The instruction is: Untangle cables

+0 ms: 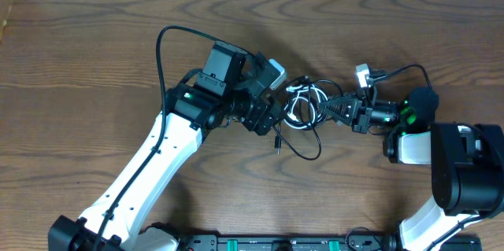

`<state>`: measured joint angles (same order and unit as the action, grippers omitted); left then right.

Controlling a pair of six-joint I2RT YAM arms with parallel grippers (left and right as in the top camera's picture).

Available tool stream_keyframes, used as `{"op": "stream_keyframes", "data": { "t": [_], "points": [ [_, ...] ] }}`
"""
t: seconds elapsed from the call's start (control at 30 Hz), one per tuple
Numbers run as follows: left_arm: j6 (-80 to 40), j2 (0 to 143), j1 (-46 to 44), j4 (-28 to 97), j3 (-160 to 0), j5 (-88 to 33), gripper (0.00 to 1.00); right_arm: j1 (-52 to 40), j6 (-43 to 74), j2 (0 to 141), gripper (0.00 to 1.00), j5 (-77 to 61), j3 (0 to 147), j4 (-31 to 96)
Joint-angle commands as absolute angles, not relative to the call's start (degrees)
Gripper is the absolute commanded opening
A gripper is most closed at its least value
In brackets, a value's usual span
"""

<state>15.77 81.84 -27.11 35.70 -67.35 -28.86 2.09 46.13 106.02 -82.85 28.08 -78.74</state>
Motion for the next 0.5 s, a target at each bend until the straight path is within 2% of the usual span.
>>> {"op": "stream_keyframes", "data": {
  "t": [0.0, 0.23, 0.47],
  "points": [
    [18.41, 81.43, -27.24, 33.15, -68.53, -30.87, 0.86, 2.22, 48.03, 106.28, 0.01, -86.06, 28.42, -79.29],
    [22.52, 81.45, -29.30, 27.07, -68.53, -30.89, 0.97, 0.19, 48.03, 106.28, 0.01, -86.11, 28.42, -79.33],
    [24.84, 81.49, -32.21, 27.62, -68.53, -25.69, 0.97, -0.47, 52.82, 106.28, 0.01, -86.56, 28.45, -83.85]
  ]
}}
